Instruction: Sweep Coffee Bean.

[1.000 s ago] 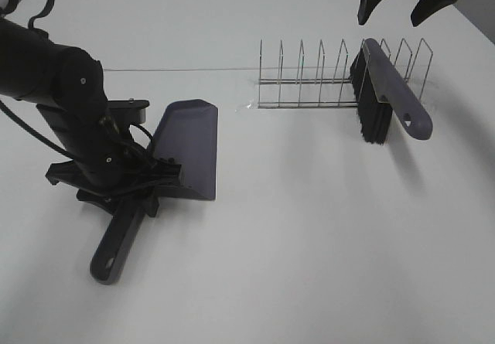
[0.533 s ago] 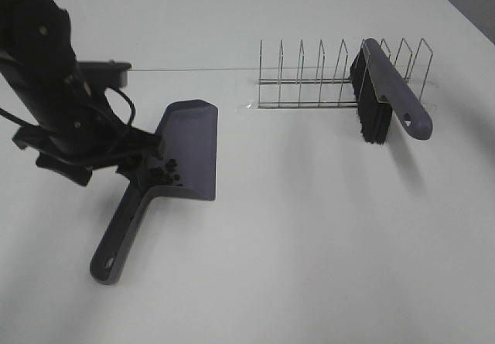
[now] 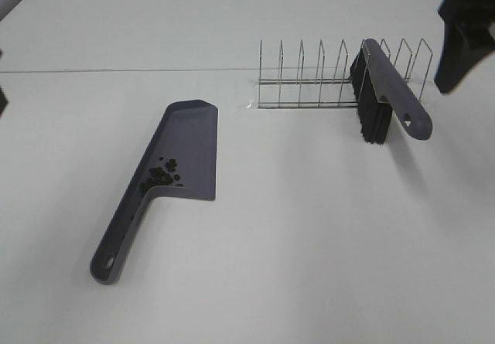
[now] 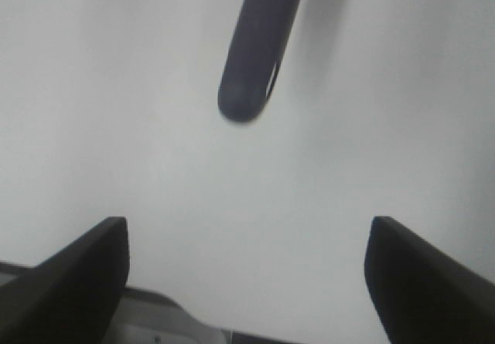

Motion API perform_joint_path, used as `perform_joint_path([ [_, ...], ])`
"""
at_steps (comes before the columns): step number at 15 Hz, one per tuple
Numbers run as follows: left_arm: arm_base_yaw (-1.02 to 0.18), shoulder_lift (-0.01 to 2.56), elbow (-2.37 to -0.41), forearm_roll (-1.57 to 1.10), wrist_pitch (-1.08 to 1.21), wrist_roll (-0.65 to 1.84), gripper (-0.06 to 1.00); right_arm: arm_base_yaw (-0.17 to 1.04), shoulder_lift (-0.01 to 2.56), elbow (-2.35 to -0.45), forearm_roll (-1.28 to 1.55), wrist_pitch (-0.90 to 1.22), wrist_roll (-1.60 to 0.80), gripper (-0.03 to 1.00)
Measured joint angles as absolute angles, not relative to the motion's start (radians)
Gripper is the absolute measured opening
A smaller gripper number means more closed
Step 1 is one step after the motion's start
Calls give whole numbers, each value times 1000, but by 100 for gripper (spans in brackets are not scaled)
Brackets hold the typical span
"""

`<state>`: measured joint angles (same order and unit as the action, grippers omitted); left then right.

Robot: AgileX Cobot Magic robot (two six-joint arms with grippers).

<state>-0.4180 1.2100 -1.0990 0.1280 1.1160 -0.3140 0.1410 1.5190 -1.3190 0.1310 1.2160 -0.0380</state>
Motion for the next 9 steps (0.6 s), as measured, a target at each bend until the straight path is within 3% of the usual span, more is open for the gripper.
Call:
perform_joint_path([
  [3,-418,931,-892,127,1164,-311,71,141,1206,-893,131,1213,-52,79],
  [9,-418,631,-649,73,1197,-189,71,141,771,-623,74,1197,-69,79],
])
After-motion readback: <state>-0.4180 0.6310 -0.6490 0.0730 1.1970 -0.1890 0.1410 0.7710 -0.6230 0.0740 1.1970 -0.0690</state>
